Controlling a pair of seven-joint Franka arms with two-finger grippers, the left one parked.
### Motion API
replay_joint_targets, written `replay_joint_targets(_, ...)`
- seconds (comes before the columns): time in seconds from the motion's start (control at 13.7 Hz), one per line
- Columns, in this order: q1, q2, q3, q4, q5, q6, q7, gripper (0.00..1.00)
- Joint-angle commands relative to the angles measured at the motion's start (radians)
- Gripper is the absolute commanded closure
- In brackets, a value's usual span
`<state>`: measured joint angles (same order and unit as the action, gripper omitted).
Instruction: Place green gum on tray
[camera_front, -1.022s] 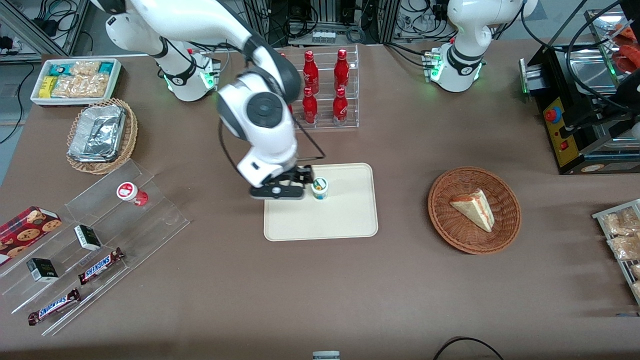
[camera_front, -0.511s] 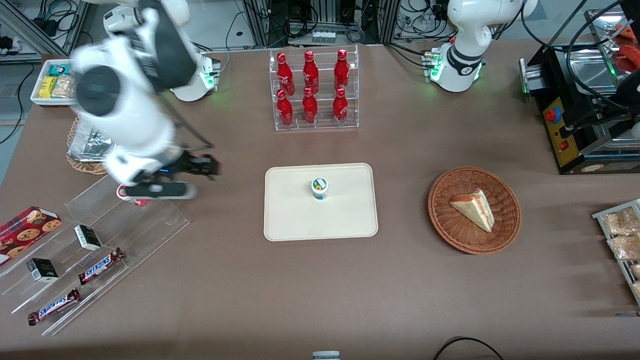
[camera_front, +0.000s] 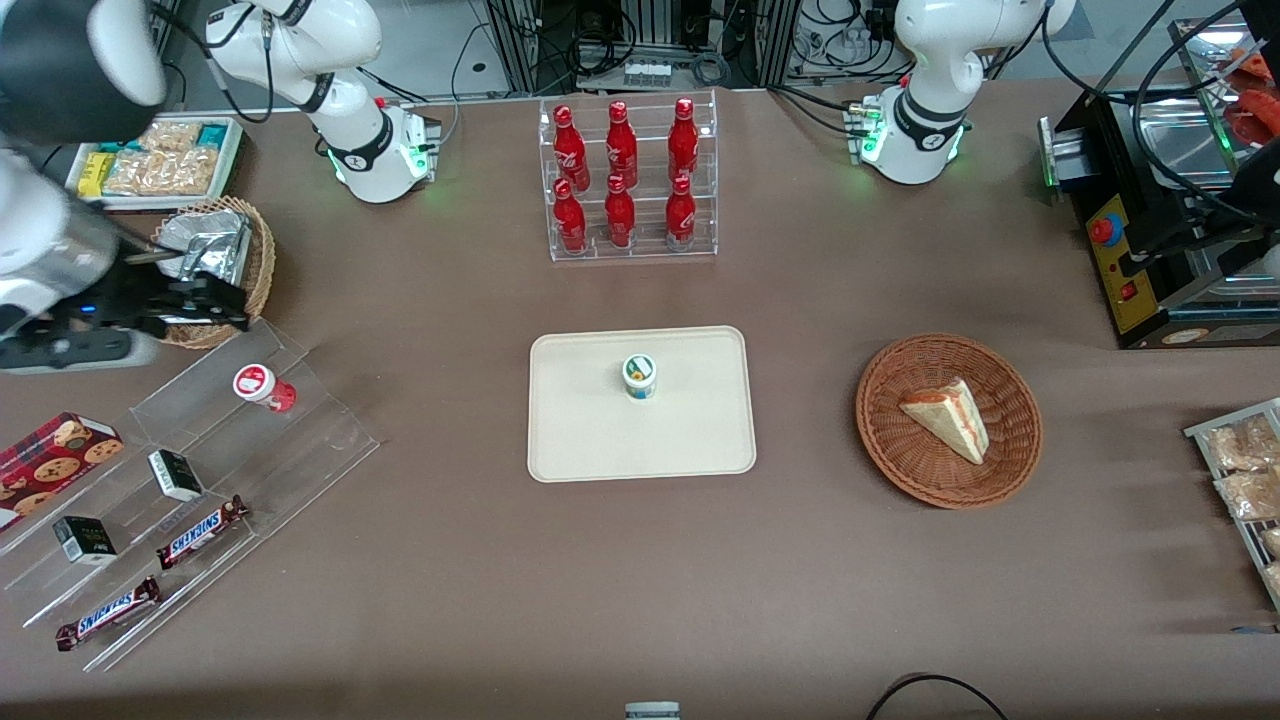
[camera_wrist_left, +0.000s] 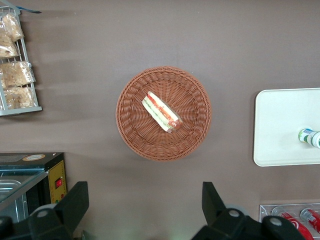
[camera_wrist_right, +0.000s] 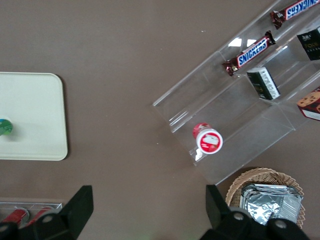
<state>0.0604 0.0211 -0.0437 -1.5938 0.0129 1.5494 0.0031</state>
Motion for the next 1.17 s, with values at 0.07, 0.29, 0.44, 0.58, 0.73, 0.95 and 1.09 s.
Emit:
replay_joint_targets(0.07,-0.076,-0.015,0.015,-0.008,0.025,-0.011,-0.04,0.0)
replay_joint_targets(0.29,-0.09,-0.013,0.01,0.005,0.025,-0.044,-0.04,0.0)
replay_joint_targets(0.44,-0.1,-0.013,0.01,0.005,0.027,-0.046,-0.04,0.0)
replay_joint_targets(0.58,-0.119,-0.013,0.01,0.012,0.035,-0.046,-0.038,0.0)
replay_joint_targets(0.73,-0.12,-0.013,0.01,0.02,0.035,-0.048,-0.04,0.0)
replay_joint_targets(0.95,-0.119,-0.03,0.01,0.02,0.035,-0.052,-0.038,0.0)
replay_joint_targets(1.09,-0.117,-0.036,0.008,0.018,0.033,-0.054,-0.038,0.0)
